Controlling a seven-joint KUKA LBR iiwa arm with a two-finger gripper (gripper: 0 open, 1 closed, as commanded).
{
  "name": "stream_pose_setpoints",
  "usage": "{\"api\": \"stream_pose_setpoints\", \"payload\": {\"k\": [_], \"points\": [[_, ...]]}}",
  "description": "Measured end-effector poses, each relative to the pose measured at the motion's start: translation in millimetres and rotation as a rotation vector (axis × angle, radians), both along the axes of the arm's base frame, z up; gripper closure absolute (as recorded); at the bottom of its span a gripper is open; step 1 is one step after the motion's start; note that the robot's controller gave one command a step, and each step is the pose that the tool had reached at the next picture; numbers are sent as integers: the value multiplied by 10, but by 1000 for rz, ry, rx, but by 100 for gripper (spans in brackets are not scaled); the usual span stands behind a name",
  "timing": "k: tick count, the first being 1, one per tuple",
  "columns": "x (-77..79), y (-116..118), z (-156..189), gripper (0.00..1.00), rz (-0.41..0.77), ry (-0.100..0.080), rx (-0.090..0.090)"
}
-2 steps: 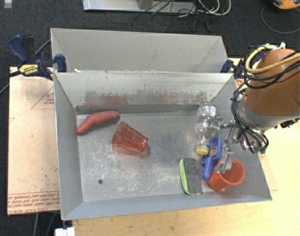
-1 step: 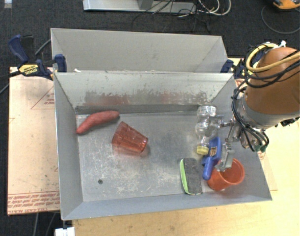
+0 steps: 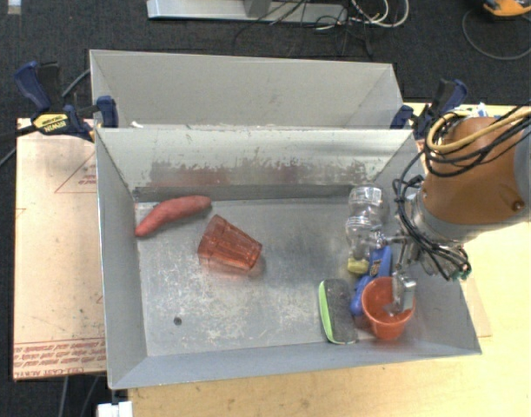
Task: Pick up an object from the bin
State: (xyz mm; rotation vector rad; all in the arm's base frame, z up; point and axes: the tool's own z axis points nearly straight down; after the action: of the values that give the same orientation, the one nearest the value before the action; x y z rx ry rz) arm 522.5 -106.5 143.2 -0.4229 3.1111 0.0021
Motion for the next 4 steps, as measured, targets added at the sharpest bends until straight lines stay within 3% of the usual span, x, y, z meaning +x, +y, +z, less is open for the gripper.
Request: {"api": "stream_pose_setpoints", "payload": {"k": [1, 2, 3, 4], "points": [[-321, -186, 168, 0, 123, -1, -1], [-141, 156, 112, 0, 471, -4, 1], [4, 124, -736, 0, 686, -5, -1], [-233, -85, -699, 100, 951, -25, 2]]}}
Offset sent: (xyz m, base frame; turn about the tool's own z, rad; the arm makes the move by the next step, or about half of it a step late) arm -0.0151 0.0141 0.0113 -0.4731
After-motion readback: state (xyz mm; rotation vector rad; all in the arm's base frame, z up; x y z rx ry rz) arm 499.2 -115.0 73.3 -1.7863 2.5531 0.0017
